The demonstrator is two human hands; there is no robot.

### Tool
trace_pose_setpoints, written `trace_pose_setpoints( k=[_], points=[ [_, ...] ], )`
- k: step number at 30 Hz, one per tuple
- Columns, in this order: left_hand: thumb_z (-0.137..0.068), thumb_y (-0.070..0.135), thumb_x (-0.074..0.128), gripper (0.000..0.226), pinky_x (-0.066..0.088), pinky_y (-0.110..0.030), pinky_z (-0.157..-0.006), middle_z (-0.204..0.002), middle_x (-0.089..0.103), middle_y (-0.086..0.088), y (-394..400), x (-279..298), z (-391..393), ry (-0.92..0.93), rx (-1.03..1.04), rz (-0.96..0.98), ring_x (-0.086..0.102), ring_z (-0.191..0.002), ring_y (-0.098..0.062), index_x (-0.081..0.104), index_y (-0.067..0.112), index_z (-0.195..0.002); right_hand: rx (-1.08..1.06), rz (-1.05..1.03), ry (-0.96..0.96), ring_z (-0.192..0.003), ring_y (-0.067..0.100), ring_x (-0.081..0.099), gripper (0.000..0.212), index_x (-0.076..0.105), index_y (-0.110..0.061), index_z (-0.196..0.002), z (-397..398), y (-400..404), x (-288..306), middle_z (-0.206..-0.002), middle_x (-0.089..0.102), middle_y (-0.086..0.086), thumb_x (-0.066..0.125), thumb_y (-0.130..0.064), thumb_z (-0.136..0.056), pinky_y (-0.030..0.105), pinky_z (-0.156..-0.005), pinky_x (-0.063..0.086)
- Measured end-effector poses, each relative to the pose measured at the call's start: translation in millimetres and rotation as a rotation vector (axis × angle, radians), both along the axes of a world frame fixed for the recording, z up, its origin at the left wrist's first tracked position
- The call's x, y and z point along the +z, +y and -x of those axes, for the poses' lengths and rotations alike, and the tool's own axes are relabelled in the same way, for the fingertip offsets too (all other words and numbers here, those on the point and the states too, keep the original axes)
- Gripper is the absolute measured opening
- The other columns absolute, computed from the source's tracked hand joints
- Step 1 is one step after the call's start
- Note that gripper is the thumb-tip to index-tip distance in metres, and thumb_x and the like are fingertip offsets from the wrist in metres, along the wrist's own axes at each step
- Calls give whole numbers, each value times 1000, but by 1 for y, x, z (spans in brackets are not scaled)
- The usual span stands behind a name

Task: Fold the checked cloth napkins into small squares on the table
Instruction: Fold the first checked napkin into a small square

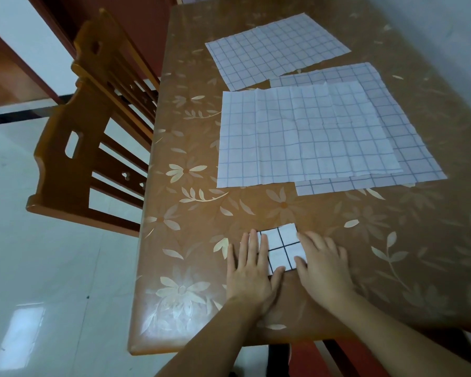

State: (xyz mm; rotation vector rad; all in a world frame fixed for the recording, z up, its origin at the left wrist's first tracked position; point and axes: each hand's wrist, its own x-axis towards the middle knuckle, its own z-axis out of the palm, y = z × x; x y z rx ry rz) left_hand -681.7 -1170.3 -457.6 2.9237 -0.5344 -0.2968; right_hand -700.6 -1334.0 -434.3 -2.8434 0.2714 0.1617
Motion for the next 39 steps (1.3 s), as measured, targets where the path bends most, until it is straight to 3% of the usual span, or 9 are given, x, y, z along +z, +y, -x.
trace_pose_setpoints(
  k=[6,10,14,17,19,25,29,34,39],
  points=[
    [-92,63,5,76,-23,-47,-111,-162,-10,-4,-2,2,0,25,-2,-29,-15,-147,-21,-2,19,-154,-473,-734,207,-83,23,65,30,62,-16,-104,-21,1,23,-88,70,1,72,-24,-78,36,-75,54],
    [-92,62,25,77,-17,-42,-115,-163,-5,3,2,2,-1,76,51,141,-14,-148,-13,4,23,-155,-269,-678,254,-68,15,67,11,70,-15,-79,-20,3,22,-69,70,-6,64,-22,-85,32,-66,54],
    [-78,57,51,78,23,-42,-114,-154,28,5,26,27,-1,132,392,514,22,-142,-16,31,25,-146,-108,-645,166,-57,1,59,18,64,-19,-71,-3,21,32,-62,65,-13,63,-24,-89,13,-51,44],
    [-79,39,69,69,37,-41,-107,-137,48,2,72,52,12,245,624,759,42,-129,-20,41,20,-140,36,-613,155,-63,1,60,13,66,-21,-77,9,58,53,-69,67,-13,63,-28,-88,19,-59,47],
    [-79,35,71,61,45,-39,-101,-129,58,3,116,73,27,380,721,908,54,-120,-19,47,23,-134,103,-651,154,-69,4,64,7,69,-23,-83,13,96,73,-76,71,-8,64,-25,-87,28,-63,51],
    [-87,46,65,40,53,-27,-73,-111,66,5,279,137,128,532,945,1255,65,-96,-14,56,24,-118,276,-886,137,-73,-12,64,17,67,-31,-84,62,265,145,-87,72,-16,66,-14,-88,6,-59,45],
    [-79,44,71,39,55,-28,-66,-93,74,-2,387,172,221,383,1004,1433,72,-83,-20,69,17,-106,336,-1085,263,-73,10,73,15,68,-26,-88,120,386,174,-84,75,-10,63,-13,-91,19,-58,55],
    [-87,32,63,20,46,-23,-59,-82,71,3,499,216,304,30,1104,1358,64,-62,-12,70,16,-96,529,-1114,417,-67,19,72,11,70,-14,-97,174,514,201,-83,74,1,61,-15,-92,29,-60,56],
    [-93,25,57,15,43,-24,-59,-80,68,4,570,227,314,-98,1165,1263,59,-60,-8,67,15,-93,606,-1089,460,-57,18,64,20,64,-16,-103,178,590,214,-90,70,6,46,-23,-99,27,-50,48]
  ],
)
